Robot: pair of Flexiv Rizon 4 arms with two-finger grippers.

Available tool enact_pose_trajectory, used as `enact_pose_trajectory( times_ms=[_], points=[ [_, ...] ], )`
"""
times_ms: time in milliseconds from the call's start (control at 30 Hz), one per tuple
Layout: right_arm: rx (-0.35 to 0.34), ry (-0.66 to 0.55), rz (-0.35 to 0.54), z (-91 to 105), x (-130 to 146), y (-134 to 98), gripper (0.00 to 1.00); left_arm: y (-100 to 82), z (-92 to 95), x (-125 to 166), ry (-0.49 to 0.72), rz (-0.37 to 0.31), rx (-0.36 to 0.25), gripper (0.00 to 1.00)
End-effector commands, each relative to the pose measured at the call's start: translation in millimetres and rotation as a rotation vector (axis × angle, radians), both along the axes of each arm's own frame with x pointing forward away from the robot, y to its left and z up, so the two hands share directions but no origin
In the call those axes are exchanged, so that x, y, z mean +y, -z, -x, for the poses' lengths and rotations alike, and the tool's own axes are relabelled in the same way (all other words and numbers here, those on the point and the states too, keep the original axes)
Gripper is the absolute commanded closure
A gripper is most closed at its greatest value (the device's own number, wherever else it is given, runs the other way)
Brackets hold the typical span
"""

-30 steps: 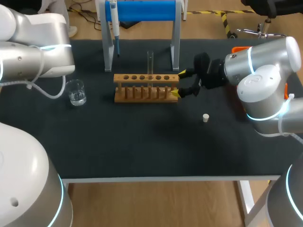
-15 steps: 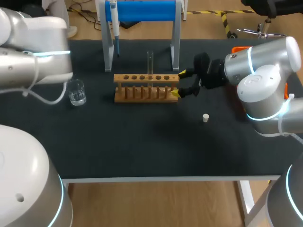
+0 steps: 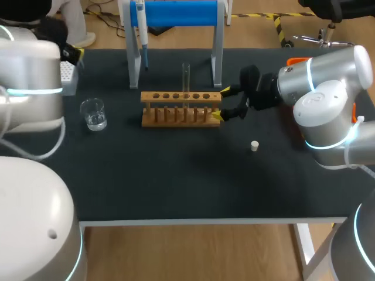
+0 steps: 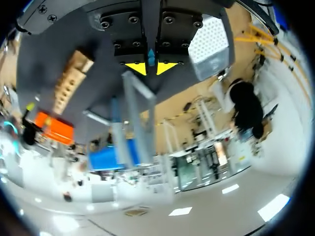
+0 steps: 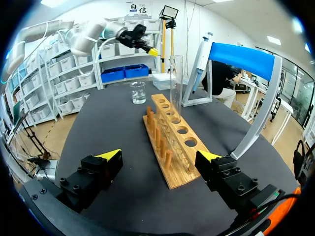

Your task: Invert the test tube, pick up the pipette, mount the tip to pipette, aspirate from beaker and dispense into the tube, eject the tip, return the pipette, and cap with the stopper.

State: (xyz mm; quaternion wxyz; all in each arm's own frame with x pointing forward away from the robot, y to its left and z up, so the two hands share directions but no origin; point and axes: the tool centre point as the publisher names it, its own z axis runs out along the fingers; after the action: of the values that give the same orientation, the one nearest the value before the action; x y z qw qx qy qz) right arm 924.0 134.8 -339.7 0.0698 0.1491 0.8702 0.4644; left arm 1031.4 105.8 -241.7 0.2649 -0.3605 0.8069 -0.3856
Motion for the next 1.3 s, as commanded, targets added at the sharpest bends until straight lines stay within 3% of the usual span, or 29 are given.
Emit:
enact_pose_trajectory(
  times_ms=[33, 700, 833, 1000, 1233, 1300],
  points=[
    [0.001, -0.001, 0.003, 0.1, -0.3, -0.5, 0.0, -36.8, 52.0, 25.0, 0.098, 0.019, 0.042, 1.0],
    [0.001, -0.001, 0.003, 0.1, -0.3, -0.5, 0.0, -36.8, 52.0, 25.0, 0.098, 0.019, 0.042, 1.0],
    [0.001, -0.001, 0.003, 0.1, -0.3, -0.5, 0.0, -61.7, 62.0, -7.2, 0.254, -0.029, 0.032, 1.0],
    [0.001, -0.001, 0.003, 0.1, -0.3, -0.5, 0.0, -93.0, 89.6, -54.3, 0.434, -0.075, 0.026, 1.0],
    [0.001, -0.001, 0.003, 0.1, -0.3, -0.5, 0.0, -111.3, 131.9, -116.1, 0.617, -0.15, 0.125, 1.0],
    [0.001, -0.001, 0.003, 0.1, -0.3, -0.5, 0.0, -113.4, 139.8, -127.4, 0.64, -0.145, 0.137, 1.0]
  ],
)
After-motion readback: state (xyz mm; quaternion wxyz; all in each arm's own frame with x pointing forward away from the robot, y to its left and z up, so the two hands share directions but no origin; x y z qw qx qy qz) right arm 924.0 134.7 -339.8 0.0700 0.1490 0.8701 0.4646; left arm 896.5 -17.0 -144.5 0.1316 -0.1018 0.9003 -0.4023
